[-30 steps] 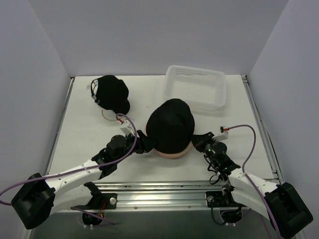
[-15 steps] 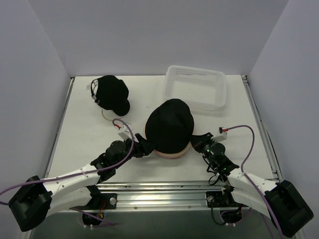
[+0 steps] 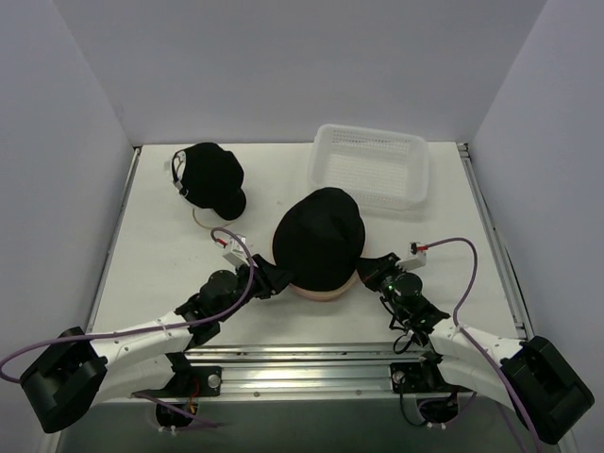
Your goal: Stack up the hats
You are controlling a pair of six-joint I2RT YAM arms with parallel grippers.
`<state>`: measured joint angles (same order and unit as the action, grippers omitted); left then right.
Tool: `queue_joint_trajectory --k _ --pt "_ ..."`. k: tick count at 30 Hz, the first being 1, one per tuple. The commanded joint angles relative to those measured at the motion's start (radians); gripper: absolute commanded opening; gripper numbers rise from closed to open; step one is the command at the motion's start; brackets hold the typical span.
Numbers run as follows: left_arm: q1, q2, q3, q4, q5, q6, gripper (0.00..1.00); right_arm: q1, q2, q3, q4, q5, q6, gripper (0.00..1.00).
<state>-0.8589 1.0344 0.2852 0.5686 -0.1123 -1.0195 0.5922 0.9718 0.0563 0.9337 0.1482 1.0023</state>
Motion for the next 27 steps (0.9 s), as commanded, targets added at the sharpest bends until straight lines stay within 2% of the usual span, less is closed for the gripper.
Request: queue_joint_trajectory --k 1,2,4,5,9,15,27 --pt "-0.006 0.021 -0.006 0.116 -0.018 -0.014 0.52 0.023 0.01 -0.073 0.027 0.024 0.01 0.0" --pt "-0.006 0.021 -0.004 0.108 -0.021 -0.014 0.43 0.024 0.022 -0.072 0.027 0.025 0.012 0.0" --pt "-0.006 0.021 0.005 0.08 -0.036 -0.007 0.32 0.032 0.037 -0.073 0.025 0.036 0.019 0.0" --pt "-0.006 0.021 0.009 0.073 -0.043 -0.004 0.23 0.034 0.054 -0.075 0.027 0.047 0.021 0.0" --pt "-0.006 0.026 0.019 0.039 -0.067 0.007 0.03 0.037 0.096 -0.078 0.051 0.051 0.019 0.0" --pt "-0.005 0.049 0.019 -0.027 -0.116 0.022 0.02 0.043 0.149 -0.072 0.057 0.073 0.028 0.0" --pt "-0.002 0.156 0.029 -0.052 -0.147 0.036 0.02 0.06 0.199 -0.084 0.071 0.108 0.033 0.0"
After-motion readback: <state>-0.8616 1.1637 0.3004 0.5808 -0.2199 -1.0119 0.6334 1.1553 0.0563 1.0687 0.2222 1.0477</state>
